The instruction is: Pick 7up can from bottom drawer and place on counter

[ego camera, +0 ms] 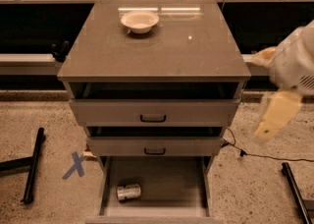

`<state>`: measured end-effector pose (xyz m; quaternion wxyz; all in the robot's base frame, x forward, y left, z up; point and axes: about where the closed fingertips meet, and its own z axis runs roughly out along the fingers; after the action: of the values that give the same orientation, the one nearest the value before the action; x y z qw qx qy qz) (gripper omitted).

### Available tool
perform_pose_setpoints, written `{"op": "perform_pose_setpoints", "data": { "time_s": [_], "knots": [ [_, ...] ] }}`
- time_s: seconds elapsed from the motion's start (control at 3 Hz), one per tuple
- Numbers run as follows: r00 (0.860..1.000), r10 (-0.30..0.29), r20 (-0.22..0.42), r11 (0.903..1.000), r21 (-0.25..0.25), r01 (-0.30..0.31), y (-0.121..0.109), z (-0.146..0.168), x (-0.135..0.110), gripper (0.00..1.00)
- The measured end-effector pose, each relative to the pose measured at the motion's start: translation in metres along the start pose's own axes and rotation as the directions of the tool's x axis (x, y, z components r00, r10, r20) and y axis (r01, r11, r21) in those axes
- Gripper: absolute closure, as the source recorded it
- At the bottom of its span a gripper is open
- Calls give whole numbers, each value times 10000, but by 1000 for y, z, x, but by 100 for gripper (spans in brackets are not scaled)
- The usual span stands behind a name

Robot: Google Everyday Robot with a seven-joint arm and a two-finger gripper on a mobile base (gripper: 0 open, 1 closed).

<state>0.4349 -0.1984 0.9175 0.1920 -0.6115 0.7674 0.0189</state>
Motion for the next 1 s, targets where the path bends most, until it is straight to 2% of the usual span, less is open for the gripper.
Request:
{"op": "perform_pose_setpoints", "data": {
  "time_s": [0.33, 0.67, 1.0],
  "knots": [
    [9974, -88, 714, 9977, -657, 135, 25, 68, 0, 0],
    [9974, -88, 714, 9977, -657, 135, 25, 68, 0, 0],
    [9998, -205, 38, 9959, -880, 207, 23, 109, 14, 0]
  ]
}}
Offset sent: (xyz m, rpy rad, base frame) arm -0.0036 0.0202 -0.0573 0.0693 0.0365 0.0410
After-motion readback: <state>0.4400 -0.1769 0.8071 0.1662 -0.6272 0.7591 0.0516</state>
